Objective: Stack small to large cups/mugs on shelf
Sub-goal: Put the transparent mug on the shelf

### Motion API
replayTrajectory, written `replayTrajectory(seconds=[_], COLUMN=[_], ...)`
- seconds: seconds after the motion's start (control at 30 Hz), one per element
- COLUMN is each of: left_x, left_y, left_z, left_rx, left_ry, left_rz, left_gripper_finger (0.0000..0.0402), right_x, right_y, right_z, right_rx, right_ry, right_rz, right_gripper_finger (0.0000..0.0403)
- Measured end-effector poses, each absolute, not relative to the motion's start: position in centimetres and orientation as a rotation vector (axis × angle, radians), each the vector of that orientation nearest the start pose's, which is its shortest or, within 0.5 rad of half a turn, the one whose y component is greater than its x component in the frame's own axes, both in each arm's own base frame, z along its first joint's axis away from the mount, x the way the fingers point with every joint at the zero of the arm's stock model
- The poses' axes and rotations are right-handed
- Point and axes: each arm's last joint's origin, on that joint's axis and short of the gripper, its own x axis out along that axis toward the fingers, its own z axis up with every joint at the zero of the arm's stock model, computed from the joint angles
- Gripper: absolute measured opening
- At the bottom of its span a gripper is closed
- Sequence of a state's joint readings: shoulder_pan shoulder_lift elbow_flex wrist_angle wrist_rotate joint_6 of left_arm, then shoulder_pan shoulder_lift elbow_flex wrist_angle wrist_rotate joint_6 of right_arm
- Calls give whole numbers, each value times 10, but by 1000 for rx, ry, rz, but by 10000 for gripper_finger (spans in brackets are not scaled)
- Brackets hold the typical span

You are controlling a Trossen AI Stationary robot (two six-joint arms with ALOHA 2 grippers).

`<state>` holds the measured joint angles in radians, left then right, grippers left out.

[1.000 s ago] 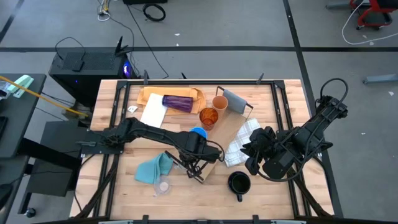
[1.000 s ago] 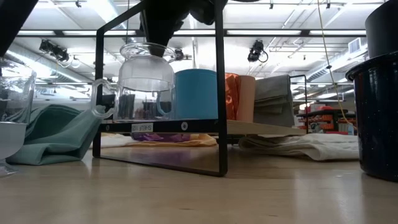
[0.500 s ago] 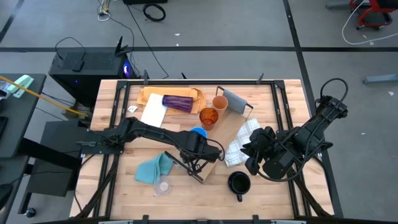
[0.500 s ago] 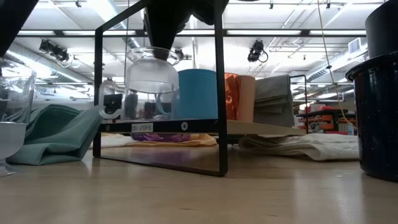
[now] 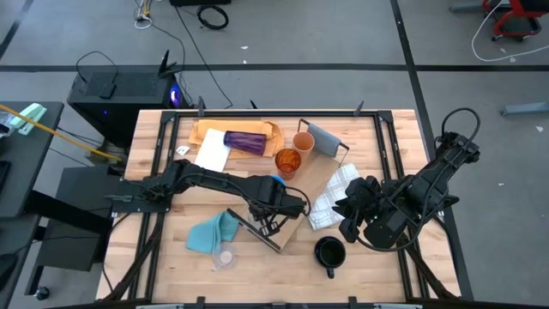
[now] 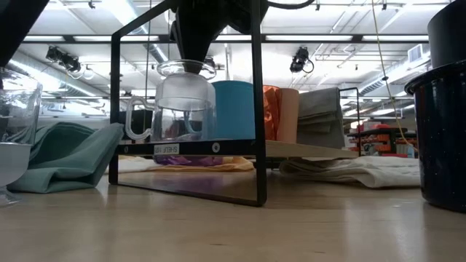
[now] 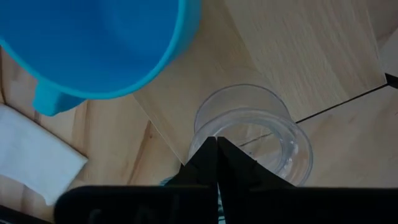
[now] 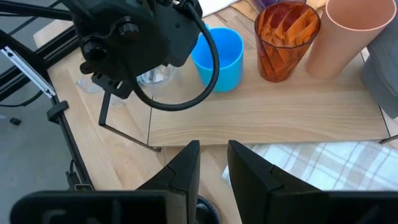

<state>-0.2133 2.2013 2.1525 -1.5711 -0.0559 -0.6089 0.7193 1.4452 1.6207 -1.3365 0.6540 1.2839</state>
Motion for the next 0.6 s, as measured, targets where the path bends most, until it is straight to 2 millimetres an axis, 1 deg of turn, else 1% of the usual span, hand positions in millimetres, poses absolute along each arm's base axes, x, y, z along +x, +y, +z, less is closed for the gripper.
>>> replayTrajectory(seconds=[0.2,0.6], left_x=[411,409], left_y=[-82,-86], left_z=[268,269], left_rx=[-286,-278], left_ry=[1576,1589], left_rz=[371,326], left_gripper_finger=[5,3], right_x=[202,202], right_y=[155,155], right_z=[384,384], right_rx=[465,461], right_ry=[743,744], right_rz=[-482,-480], right_gripper_finger=[89,89])
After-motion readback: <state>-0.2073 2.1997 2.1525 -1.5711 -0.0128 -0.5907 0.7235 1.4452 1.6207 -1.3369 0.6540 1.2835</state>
